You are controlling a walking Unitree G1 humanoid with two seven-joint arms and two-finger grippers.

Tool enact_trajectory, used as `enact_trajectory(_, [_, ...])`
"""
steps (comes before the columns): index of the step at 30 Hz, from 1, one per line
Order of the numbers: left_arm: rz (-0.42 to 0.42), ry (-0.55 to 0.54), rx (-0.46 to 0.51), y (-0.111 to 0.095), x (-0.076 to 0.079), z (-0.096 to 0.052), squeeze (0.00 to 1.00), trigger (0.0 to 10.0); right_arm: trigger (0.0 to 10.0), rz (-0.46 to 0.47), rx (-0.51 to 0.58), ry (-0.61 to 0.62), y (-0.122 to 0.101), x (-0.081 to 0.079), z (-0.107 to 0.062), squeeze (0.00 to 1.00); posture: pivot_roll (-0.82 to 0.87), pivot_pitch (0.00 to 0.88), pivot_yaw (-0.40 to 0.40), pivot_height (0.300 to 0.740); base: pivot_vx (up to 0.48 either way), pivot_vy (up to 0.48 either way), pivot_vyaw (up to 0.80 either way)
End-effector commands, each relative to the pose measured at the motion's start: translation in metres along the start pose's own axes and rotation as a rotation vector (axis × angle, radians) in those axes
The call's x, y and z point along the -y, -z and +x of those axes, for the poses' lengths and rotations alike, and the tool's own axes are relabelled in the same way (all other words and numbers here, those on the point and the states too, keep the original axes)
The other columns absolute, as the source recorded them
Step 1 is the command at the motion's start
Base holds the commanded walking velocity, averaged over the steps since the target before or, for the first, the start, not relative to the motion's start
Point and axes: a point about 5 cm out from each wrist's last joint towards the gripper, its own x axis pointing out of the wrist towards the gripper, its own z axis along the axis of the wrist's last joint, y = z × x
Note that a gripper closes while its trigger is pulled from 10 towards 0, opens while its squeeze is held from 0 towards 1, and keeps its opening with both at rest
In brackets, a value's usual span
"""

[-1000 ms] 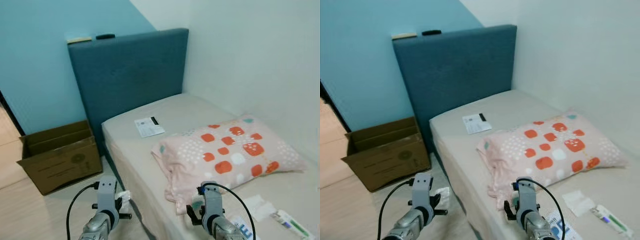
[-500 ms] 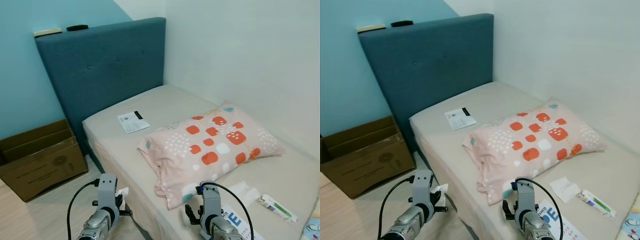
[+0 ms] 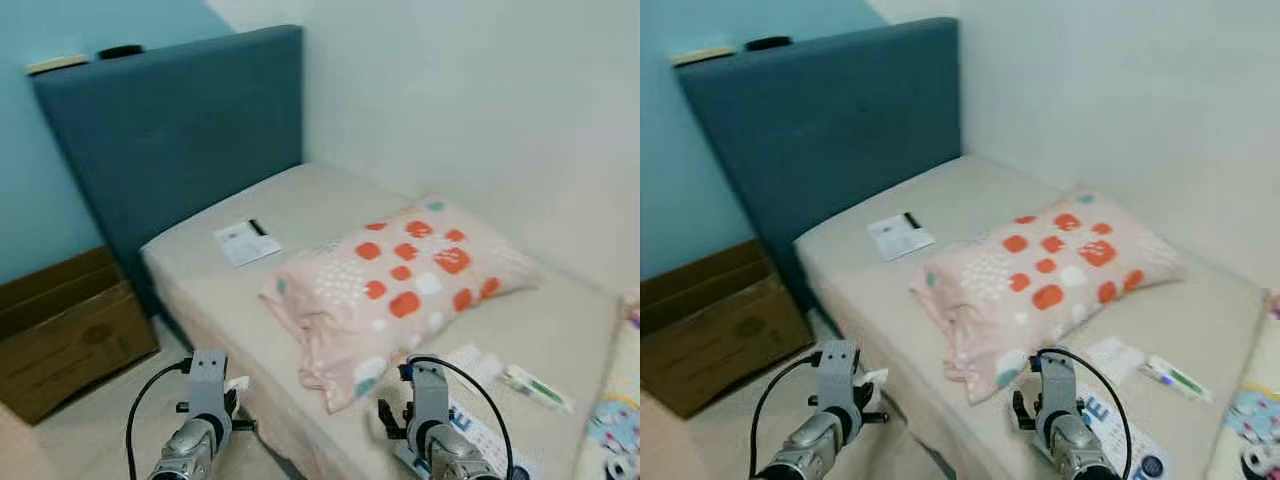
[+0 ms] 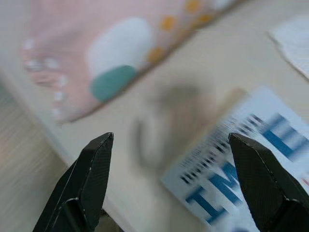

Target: Clean up the room

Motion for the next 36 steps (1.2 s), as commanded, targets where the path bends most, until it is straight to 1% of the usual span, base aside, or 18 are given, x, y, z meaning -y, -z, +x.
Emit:
enact_trajectory(1, [0.002, -0.028, -0.029, 0.007, -0.007, -0.003, 0.00, 10.0, 10.0, 0.017, -0.023, 0.008, 0.005, 0.001, -0.001, 0.00, -0.16, 0.036, -0.020, 0.700, 0.000, 0.000, -0.69])
enact_trajectory(7, [0.006, -0.057, -0.036, 0.008, -0.010, -0.003, 0.00, 10.0, 10.0, 0.003, -0.021, 0.012, 0.005, 0.003, -0.001, 0.00, -0.16, 0.031, -0.023, 0.700, 0.000, 0.000, -0.52])
enact_trajectory(16, [-0.002, -0.113, -0.051, 0.011, -0.017, -0.005, 0.00, 10.0, 10.0, -0.020, -0.011, 0.001, 0.002, 0.003, -0.001, 0.00, -0.16, 0.036, -0.027, 0.700, 0.000, 0.000, 0.00])
enact_trajectory(18, [-0.030, -0.193, -0.064, 0.014, -0.027, -0.008, 0.00, 10.0, 10.0, -0.018, 0.016, -0.036, -0.001, -0.001, 0.000, 0.00, -0.16, 0.039, -0.027, 0.700, 0.000, 0.000, 0.00])
enact_trajectory(20, [-0.030, -0.193, -0.064, 0.014, -0.027, -0.008, 0.00, 10.0, 10.0, -0.018, 0.016, -0.036, -0.001, -0.001, 0.000, 0.00, -0.16, 0.039, -0.027, 0.700, 0.000, 0.000, 0.00])
enact_trajectory(21, [-0.034, -0.213, -0.066, 0.015, -0.030, -0.009, 0.00, 10.0, 10.0, -0.024, 0.024, -0.046, -0.002, -0.002, 0.000, 0.00, -0.16, 0.039, -0.027, 0.700, 0.000, 0.000, 0.00])
enact_trajectory(22, [-0.046, -0.276, -0.069, 0.016, -0.039, -0.011, 0.00, 10.0, 10.0, -0.026, 0.037, -0.049, -0.006, -0.001, 0.000, 0.00, -0.16, 0.043, -0.028, 0.700, 0.000, 0.000, 0.00])
enact_trajectory(23, [-0.046, -0.276, -0.069, 0.016, -0.039, -0.011, 0.00, 10.0, 10.0, -0.026, 0.037, -0.049, -0.006, -0.001, 0.000, 0.00, -0.16, 0.043, -0.028, 0.700, 0.000, 0.000, 0.00])
enact_trajectory(24, [-0.057, -0.341, -0.076, 0.017, -0.047, -0.014, 0.00, 10.0, 10.0, -0.017, 0.050, -0.041, -0.010, 0.002, 0.001, 0.00, -0.16, 0.044, -0.028, 0.700, 0.000, 0.000, 0.00])
enact_trajectory(25, [-0.057, -0.341, -0.076, 0.017, -0.047, -0.014, 0.00, 10.0, 10.0, -0.017, 0.050, -0.041, -0.010, 0.002, 0.001, 0.00, -0.16, 0.044, -0.028, 0.700, 0.000, 0.000, 0.00])
enact_trajectory(27, [-0.096, -0.432, -0.089, 0.021, -0.063, -0.021, 0.00, 10.0, 10.0, 0.024, 0.070, 0.008, -0.023, 0.013, 0.002, 0.00, -0.15, 0.047, -0.025, 0.700, 0.000, 0.000, 0.00])
enact_trajectory(28, [-0.096, -0.432, -0.089, 0.021, -0.063, -0.021, 0.00, 10.0, 10.0, 0.024, 0.070, 0.008, -0.023, 0.013, 0.002, 0.00, -0.15, 0.047, -0.025, 0.700, 0.000, 0.000, 0.00])
enact_trajectory(29, [-0.111, -0.448, -0.093, 0.023, -0.068, -0.023, 0.00, 10.0, 10.0, 0.042, 0.086, 0.040, -0.032, 0.021, 0.002, 0.00, -0.15, 0.048, -0.024, 0.700, 0.000, 0.000, 0.00])
enact_trajectory(31, [-0.126, -0.440, -0.089, 0.023, -0.068, -0.023, 0.00, 10.0, 10.0, 0.044, 0.092, 0.066, -0.036, 0.028, 0.002, 0.00, -0.15, 0.050, -0.023, 0.700, 0.000, 0.000, 0.00])
enact_trajectory(32, [-0.126, -0.440, -0.089, 0.023, -0.068, -0.023, 0.00, 10.0, 10.0, 0.044, 0.092, 0.066, -0.036, 0.028, 0.002, 0.00, -0.15, 0.050, -0.023, 0.700, 0.000, 0.000, 0.00])
enact_trajectory(34, [-0.156, -0.407, -0.076, 0.021, -0.065, -0.022, 0.00, 10.0, 10.0, 0.043, 0.098, 0.099, -0.040, 0.035, 0.001, 0.00, -0.15, 0.051, -0.021, 0.700, 0.000, 0.000, 0.00])
enact_trajectory(35, [-0.156, -0.407, -0.076, 0.021, -0.065, -0.022, 0.00, 10.0, 10.0, 0.043, 0.098, 0.099, -0.040, 0.035, 0.001, 0.00, -0.15, 0.051, -0.021, 0.700, 0.000, 0.000, 0.00])
enact_trajectory(36, [-0.164, -0.359, -0.060, 0.018, -0.059, -0.018, 0.00, 10.0, 10.0, 0.038, 0.124, 0.121, -0.044, 0.041, -0.001, 0.00, -0.15, 0.055, -0.019, 0.700, 0.000, 0.000, 0.00])
